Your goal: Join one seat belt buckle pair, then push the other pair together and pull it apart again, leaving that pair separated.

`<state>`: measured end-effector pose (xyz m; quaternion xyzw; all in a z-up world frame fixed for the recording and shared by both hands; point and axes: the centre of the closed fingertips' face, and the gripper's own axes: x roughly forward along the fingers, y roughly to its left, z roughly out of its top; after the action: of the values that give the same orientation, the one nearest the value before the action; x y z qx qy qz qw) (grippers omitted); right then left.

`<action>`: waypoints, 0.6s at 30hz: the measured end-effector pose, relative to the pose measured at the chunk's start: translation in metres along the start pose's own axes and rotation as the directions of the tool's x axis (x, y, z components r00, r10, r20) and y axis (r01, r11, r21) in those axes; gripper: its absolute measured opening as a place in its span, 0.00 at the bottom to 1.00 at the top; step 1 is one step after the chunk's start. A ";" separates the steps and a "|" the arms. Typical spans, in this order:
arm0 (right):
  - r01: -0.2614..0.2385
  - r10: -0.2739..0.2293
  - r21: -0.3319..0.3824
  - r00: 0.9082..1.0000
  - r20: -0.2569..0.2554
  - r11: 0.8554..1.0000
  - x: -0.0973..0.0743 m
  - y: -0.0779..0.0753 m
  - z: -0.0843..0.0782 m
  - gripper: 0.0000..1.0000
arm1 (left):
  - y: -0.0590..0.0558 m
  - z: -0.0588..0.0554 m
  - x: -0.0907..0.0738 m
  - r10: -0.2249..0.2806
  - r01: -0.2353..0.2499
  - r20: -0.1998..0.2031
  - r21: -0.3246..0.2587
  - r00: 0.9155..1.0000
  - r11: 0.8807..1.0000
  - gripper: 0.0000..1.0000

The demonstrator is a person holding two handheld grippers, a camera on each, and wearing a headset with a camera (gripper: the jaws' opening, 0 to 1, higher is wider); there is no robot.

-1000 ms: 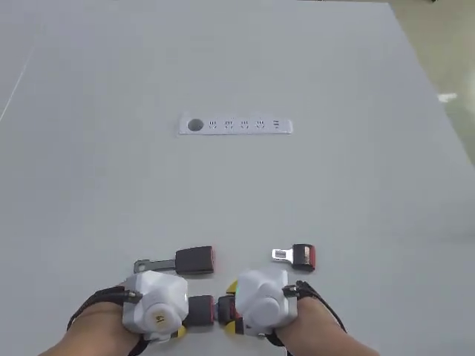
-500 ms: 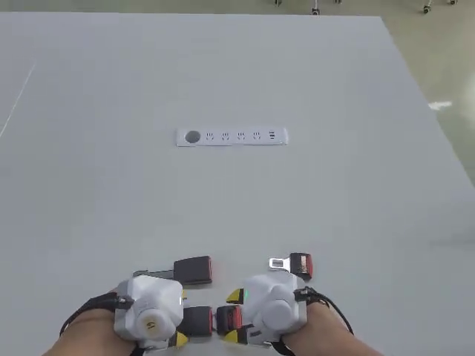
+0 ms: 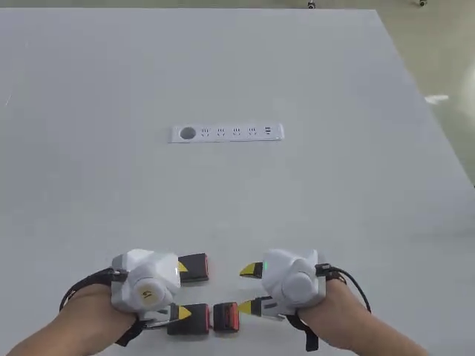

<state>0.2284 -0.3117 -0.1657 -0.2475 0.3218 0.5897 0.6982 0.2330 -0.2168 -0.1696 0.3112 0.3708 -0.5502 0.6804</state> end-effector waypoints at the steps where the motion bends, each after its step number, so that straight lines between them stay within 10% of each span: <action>1: 0.006 -0.006 0.002 1.000 -0.005 1.000 -0.002 -0.005 -0.003 0.32 | 0.003 -0.001 0.001 0.008 -0.008 0.005 -0.007 1.000 1.000 0.45; 18: 0.096 -0.092 0.031 0.991 -0.102 0.995 -0.033 -0.058 -0.063 0.32 | 0.040 -0.005 0.009 0.025 -0.025 -0.014 -0.033 1.000 0.999 0.47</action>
<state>0.2723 -0.3899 -0.1849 -0.2792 0.3549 0.5372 0.7124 0.2722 -0.2090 -0.1792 0.3082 0.3805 -0.5333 0.6898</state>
